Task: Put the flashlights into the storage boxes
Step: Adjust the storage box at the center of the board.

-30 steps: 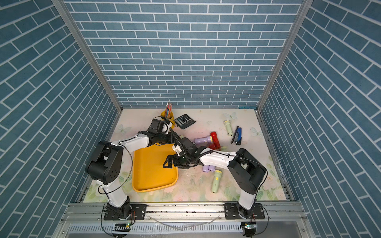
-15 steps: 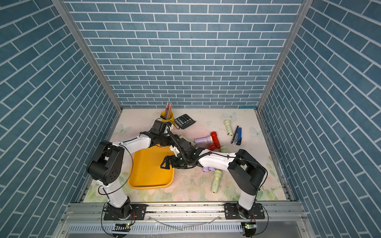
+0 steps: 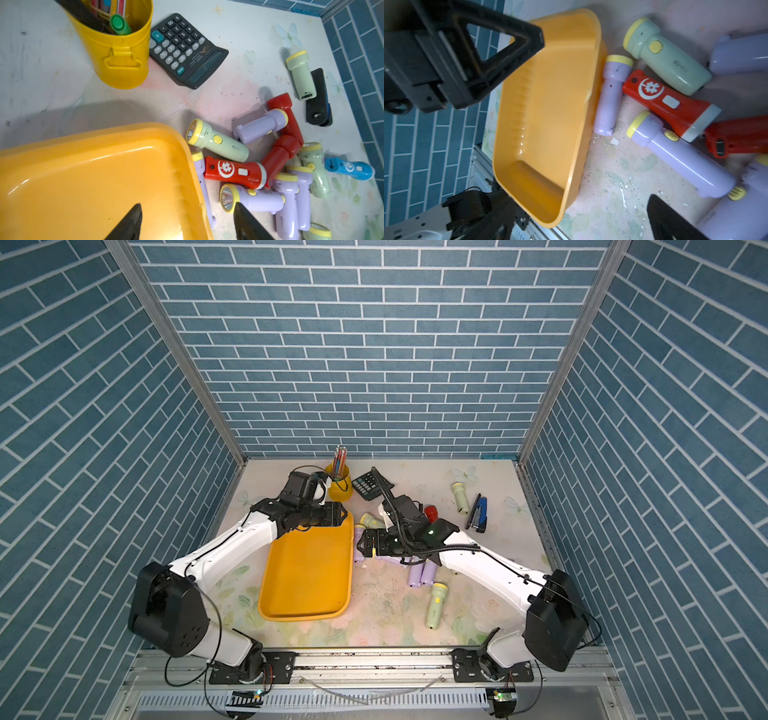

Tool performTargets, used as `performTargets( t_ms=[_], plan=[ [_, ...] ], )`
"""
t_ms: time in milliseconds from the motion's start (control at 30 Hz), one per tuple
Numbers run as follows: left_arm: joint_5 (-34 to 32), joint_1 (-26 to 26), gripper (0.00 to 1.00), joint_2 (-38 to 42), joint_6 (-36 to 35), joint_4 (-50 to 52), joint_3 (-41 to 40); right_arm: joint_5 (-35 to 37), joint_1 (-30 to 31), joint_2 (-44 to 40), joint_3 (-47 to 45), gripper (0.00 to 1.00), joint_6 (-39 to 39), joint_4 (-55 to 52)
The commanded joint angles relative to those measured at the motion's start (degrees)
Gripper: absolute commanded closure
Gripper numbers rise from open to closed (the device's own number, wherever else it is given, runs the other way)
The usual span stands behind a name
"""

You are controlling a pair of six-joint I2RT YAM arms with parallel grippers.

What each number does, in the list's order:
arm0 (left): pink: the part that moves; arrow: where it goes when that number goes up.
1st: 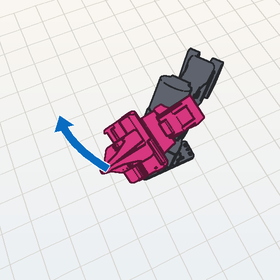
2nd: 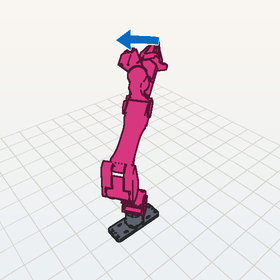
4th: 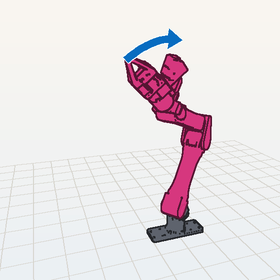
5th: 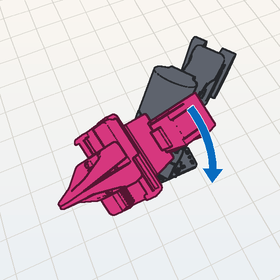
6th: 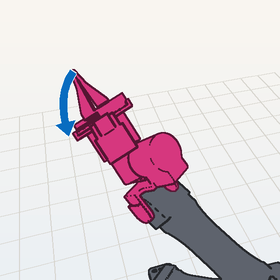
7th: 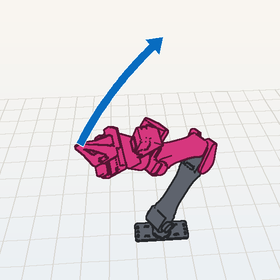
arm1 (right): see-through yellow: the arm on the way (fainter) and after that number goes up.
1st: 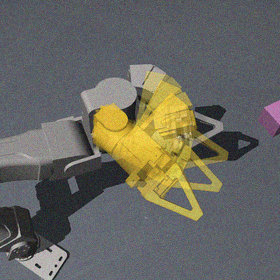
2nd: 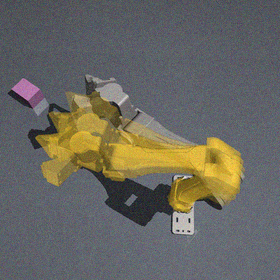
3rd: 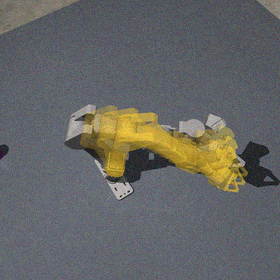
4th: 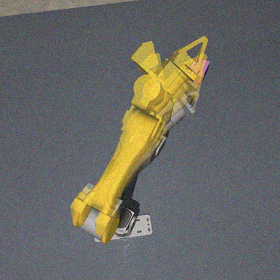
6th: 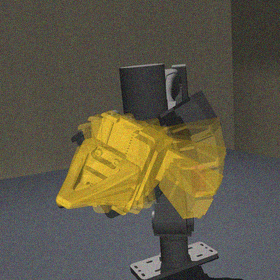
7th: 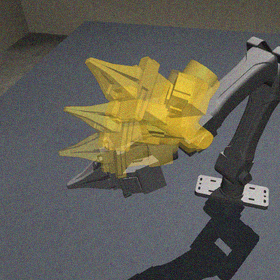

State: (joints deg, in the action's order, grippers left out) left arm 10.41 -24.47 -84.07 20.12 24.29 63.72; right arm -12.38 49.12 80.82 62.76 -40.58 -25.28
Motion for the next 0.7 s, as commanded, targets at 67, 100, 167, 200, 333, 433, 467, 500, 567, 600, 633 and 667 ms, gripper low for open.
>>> performTargets(
  t_ms=[67,100,167,200,333,433,467,500,567,600,633,667],
  plan=[
    [-1.3,-0.9,0.35,5.6,-0.8,3.0,-5.4,10.2,-0.1,-3.8,-5.0,0.01,-2.1,-11.6],
    [-1.0,-1.5,0.35,6.7,-0.3,4.0,-5.7,10.7,-0.1,-4.6,-4.3,0.01,-3.2,-15.1],
    [-1.5,-2.9,0.34,8.9,0.6,5.0,-7.0,12.4,-0.1,-6.4,-4.1,0.01,-6.2,-20.6],
    [-1.6,-3.6,0.34,9.9,1.0,4.8,-8.3,13.2,-0.2,-7.5,-4.7,0.01,-7.7,-22.5],
    [-2.0,-5.9,0.34,12.2,2.4,6.0,-10.6,15.1,0.4,-13.9,-8.1,0.01,-14.3,-27.3],
    [-3.7,-8.5,0.33,13.5,2.0,8.6,-10.4,15.9,0.5,-19.4,-11.1,0.01,-20.1,-32.4],
    [-4.1,-9.1,0.33,13.8,2.0,9.6,-10.2,15.9,0.5,-20.8,-11.9,0.01,-21.5,-34.3],
    [-4.1,-9.5,0.32,14.1,2.1,10.3,-10.1,15.8,0.5,-22.0,-12.7,0.01,-22.2,-35.7],
    [-3.8,-9.9,0.32,14.7,2.9,10.6,-10.5,15.4,0.3,-23.3,-14.5,0.01,-23.8,-38.3],
    [-3.4,-10.0,0.32,15.1,3.2,10.3,-10.9,14.9,0.4,-23.4,-15.3,0.01,-24.4,-39.4],
    [-3.2,-10.0,0.32,15.4,3.6,9.9,-11.2,14.4,0.4,-23.2,-16.0,0.01,-24.4,-39.9],
    [-3.0,-10.1,0.32,15.5,4.0,9.5,-11.5,13.7,0.4,-22.9,-16.8,0.01,-24.5,-40.2]
  ],
)
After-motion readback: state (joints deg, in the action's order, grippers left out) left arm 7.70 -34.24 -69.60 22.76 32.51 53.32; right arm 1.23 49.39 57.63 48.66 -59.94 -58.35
